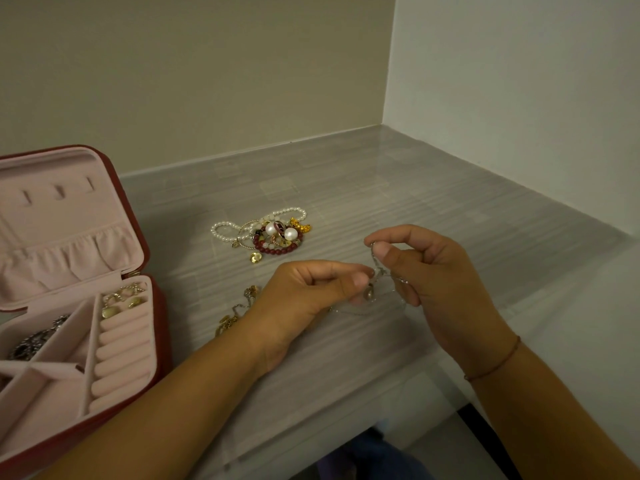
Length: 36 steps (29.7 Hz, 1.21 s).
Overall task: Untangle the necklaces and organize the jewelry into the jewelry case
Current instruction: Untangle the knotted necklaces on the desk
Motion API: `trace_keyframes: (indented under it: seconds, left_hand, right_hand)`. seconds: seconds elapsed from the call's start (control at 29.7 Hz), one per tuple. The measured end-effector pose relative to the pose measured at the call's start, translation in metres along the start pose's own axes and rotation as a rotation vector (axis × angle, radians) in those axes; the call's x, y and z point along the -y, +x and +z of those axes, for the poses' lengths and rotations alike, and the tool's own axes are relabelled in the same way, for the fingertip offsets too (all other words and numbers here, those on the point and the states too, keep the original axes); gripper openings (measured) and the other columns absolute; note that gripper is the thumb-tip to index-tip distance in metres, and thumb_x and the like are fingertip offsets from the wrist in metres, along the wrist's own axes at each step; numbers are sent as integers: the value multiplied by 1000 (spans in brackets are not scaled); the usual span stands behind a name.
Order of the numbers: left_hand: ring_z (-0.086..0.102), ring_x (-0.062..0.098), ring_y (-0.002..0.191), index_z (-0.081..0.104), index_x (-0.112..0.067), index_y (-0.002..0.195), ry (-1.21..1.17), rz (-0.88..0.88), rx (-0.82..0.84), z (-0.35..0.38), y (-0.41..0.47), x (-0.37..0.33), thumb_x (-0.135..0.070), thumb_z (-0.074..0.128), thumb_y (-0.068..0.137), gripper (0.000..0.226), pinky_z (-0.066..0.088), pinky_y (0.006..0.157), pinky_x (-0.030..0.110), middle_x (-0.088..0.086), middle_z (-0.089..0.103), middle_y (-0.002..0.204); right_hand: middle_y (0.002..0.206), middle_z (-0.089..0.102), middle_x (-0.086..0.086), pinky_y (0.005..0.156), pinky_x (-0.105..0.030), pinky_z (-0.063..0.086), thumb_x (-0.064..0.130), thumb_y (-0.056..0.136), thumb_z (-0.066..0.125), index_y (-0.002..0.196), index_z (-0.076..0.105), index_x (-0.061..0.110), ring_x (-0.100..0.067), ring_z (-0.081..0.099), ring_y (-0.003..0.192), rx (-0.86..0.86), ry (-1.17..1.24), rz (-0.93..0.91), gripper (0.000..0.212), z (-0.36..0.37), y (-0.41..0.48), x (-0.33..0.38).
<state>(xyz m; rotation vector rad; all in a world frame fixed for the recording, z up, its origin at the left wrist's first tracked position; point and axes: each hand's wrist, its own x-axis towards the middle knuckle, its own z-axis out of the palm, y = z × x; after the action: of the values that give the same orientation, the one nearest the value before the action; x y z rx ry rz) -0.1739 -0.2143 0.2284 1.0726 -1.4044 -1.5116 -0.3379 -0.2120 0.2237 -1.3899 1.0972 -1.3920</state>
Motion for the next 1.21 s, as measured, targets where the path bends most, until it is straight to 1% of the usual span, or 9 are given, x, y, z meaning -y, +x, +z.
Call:
trace_keyframes:
  seconds: [0.24, 0.44, 0.54, 0.61, 0.71, 0.88, 0.98, 1.04, 1.21]
  left_hand:
    - [47, -6, 36, 68, 3, 97, 10, 5, 15, -1, -1, -2, -7, 64, 81, 19, 33, 41, 3, -14, 53, 40]
    - [30, 3, 37, 69, -14, 76, -48, -63, -11, -7, 3, 2, -29, 65, 74, 15, 26, 39, 14, -9, 45, 47]
    - [29, 6, 42, 65, -15, 71, -187, -118, 36, -9, 6, 5, -32, 62, 76, 18, 29, 39, 17, 3, 53, 68]
    - [41, 6, 50, 61, -20, 63, -289, -132, 68, -10, 8, 6, -33, 59, 78, 20, 38, 47, 19, -4, 64, 83]
    - [58, 7, 74, 56, -21, 58, -391, -98, 81, -13, 12, 5, -34, 56, 79, 25, 44, 75, 27, -1, 68, 97]
    - [64, 12, 82, 56, -21, 56, -499, -32, 24, -13, 15, 3, -36, 55, 79, 28, 44, 95, 34, -2, 60, 66]
    - [51, 8, 49, 68, -15, 72, -644, -26, 87, -16, 16, 5, -31, 56, 84, 23, 53, 70, 27, -5, 41, 49]
    - [32, 4, 40, 73, -14, 97, -662, -37, 175, -19, 15, 6, -26, 57, 87, 22, 40, 43, 17, -8, 32, 47]
    - [21, 2, 36, 64, -20, 124, -583, -37, 205, -22, 12, 6, -18, 48, 88, 39, 14, 36, 17, -8, 25, 48]
  right_hand:
    - [43, 37, -3, 39, -19, 27, 24, 81, 64, 85, 74, 24, -13, 28, 40, 62, -11, 21, 10, 6, -1, 1]
    - [42, 34, -1, 40, -24, 22, 19, 84, 63, 84, 73, 23, -14, 25, 40, 30, -3, 43, 10, 3, -3, -2]
    - [42, 34, -2, 41, -25, 21, 25, 81, 64, 84, 72, 23, -14, 24, 40, 10, -8, 49, 9, 4, -4, -6]
    - [43, 33, -2, 41, -24, 22, 24, 84, 63, 83, 71, 24, -14, 24, 40, -1, -16, 49, 8, 5, -4, -8]
    - [41, 34, 2, 40, -22, 23, 19, 89, 58, 84, 69, 23, -12, 26, 38, -22, -43, 50, 13, 4, -4, -10]
    - [39, 37, 5, 41, -18, 30, 19, 93, 53, 89, 64, 22, -8, 32, 37, -39, -100, 38, 12, 4, -3, -11]
    - [40, 38, 5, 41, -17, 30, 19, 94, 52, 90, 64, 21, -8, 33, 37, -32, -110, 24, 13, 4, -3, -11]
    - [41, 37, 4, 41, -17, 31, 19, 93, 52, 91, 64, 20, -8, 32, 37, -24, -105, 16, 12, 4, -4, -10]
    - [41, 35, 1, 39, -19, 29, 22, 88, 59, 94, 70, 21, -10, 28, 38, 0, -50, 55, 13, 0, -4, -10]
